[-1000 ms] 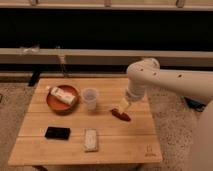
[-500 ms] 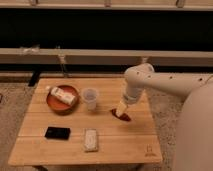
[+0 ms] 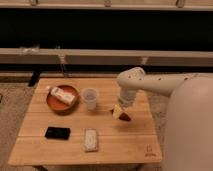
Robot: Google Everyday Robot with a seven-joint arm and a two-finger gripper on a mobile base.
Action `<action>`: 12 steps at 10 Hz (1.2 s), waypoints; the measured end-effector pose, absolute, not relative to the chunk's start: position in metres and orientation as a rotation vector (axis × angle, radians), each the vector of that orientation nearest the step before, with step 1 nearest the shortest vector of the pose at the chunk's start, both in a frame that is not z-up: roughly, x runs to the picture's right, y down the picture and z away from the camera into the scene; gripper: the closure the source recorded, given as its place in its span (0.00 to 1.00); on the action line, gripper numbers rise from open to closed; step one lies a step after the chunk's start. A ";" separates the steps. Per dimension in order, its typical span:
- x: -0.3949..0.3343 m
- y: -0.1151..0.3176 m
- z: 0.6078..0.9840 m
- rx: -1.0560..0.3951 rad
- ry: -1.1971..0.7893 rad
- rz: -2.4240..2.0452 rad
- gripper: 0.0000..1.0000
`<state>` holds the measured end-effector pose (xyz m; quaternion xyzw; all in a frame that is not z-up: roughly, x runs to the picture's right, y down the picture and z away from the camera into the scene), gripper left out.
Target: Place the pepper on the white sponge
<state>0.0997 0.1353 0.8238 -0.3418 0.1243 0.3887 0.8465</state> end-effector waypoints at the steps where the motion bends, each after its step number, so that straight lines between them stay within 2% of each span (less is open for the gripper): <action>1: 0.095 0.144 0.834 -0.718 0.271 0.799 0.20; 6: 0.096 0.161 0.862 -0.717 0.299 0.767 0.22; 12: 0.106 0.160 0.864 -0.717 0.303 0.771 0.80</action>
